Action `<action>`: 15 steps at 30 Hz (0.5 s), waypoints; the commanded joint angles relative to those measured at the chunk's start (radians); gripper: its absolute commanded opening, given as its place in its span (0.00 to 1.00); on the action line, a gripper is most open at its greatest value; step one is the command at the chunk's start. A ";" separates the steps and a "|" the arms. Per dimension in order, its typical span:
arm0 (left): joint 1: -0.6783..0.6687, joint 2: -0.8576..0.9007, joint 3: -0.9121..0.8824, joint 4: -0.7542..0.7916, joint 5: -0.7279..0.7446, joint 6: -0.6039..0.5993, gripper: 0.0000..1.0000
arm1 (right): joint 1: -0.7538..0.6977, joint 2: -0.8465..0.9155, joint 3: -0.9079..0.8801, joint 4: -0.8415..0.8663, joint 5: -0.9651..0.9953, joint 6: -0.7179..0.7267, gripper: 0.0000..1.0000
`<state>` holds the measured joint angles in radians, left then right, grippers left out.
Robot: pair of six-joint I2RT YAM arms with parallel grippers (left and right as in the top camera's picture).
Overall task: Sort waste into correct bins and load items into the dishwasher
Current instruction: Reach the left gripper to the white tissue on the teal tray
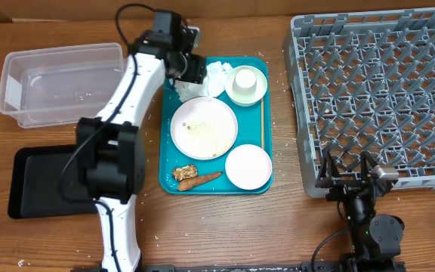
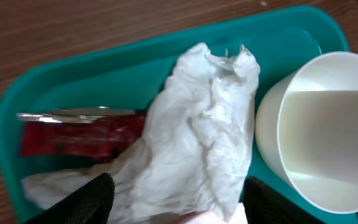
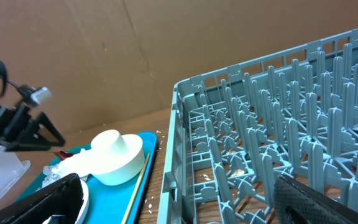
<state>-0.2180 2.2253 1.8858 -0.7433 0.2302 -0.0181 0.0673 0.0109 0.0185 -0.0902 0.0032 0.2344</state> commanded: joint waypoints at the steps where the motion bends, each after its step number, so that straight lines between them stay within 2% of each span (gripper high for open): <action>1: -0.060 0.047 0.014 0.008 -0.038 -0.020 0.68 | 0.005 -0.008 -0.011 0.006 -0.005 -0.006 1.00; 8: -0.114 0.077 0.014 0.007 -0.340 -0.115 0.66 | 0.005 -0.008 -0.011 0.006 -0.005 -0.006 1.00; 15: -0.105 0.077 0.008 0.008 -0.350 -0.153 0.69 | 0.005 -0.008 -0.011 0.006 -0.005 -0.007 1.00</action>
<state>-0.3363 2.2936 1.8858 -0.7364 -0.0658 -0.1223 0.0669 0.0109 0.0185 -0.0906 0.0032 0.2348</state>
